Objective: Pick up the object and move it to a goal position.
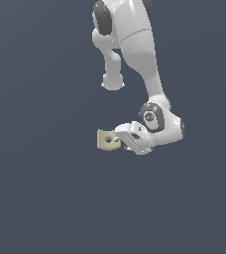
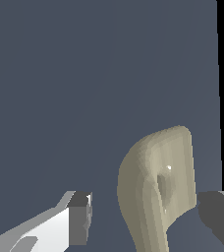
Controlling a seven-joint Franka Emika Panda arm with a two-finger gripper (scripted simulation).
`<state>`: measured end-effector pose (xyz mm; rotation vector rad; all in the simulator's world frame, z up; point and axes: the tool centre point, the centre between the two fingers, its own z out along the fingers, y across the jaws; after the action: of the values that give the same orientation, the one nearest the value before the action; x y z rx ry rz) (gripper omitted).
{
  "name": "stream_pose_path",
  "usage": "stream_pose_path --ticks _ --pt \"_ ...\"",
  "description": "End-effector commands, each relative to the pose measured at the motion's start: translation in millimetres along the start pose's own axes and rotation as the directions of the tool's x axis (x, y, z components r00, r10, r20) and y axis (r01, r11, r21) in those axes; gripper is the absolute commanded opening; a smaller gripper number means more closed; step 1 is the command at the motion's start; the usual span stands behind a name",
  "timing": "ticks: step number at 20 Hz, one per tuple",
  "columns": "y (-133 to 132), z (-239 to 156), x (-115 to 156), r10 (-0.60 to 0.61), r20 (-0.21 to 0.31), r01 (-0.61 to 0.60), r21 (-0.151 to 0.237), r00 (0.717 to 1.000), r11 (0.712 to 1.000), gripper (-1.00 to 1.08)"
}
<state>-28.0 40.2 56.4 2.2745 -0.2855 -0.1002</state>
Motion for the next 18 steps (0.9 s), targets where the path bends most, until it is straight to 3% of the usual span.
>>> stream_pose_path --ticks 1,12,13,18 --pt "-0.4 0.1 -0.3 -0.001 0.000 0.001 0.000 1.000 1.000 0.68" --pt "2.2 30.5 -1.2 0.001 0.003 -0.001 -0.004 1.000 1.000 0.68" --pt "2.2 30.5 -1.2 0.001 0.003 -0.001 -0.004 1.000 1.000 -1.00" --pt "2.2 30.5 -1.2 0.001 0.003 -0.001 -0.004 1.000 1.000 -1.00"
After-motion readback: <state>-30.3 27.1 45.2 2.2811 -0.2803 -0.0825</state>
